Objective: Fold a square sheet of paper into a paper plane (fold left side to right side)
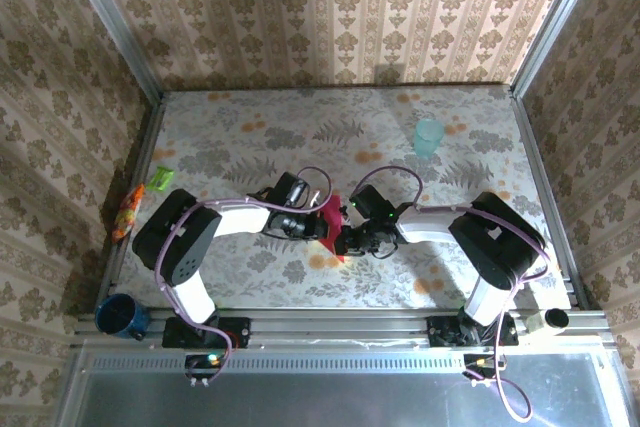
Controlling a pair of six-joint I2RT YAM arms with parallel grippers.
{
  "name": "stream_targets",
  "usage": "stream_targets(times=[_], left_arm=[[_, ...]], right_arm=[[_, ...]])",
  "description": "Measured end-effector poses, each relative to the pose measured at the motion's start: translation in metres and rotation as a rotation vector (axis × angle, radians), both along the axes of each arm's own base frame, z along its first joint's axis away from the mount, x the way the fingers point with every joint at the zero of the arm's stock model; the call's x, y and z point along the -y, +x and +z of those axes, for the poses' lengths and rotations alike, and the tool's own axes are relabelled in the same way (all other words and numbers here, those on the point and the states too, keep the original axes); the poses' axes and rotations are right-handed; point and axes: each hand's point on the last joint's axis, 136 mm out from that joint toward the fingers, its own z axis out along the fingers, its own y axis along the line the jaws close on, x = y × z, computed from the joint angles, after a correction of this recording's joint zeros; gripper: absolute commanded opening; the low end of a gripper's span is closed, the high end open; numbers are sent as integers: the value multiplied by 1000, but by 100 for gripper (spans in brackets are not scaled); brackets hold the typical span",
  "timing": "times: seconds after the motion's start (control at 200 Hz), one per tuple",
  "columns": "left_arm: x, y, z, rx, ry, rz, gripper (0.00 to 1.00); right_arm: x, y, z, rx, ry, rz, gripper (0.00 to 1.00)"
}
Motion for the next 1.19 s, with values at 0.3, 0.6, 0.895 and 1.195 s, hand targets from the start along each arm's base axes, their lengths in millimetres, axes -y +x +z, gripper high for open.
stream_targets(times=[0.3, 0.6, 0.895, 1.195], left_arm=[[0, 0, 0, 3, 1, 1, 0], [0, 1, 0, -13, 0, 21, 0], [-2, 3, -2, -53, -14, 64, 0], [-1, 2, -1, -62, -19, 67, 0]], right_arm=[[-4, 1, 5, 1, 23, 9, 0], [-4, 1, -3, -4, 32, 4, 0], [4, -11, -3, 10, 81, -13, 0], [7, -17, -2, 2, 84, -13, 0]])
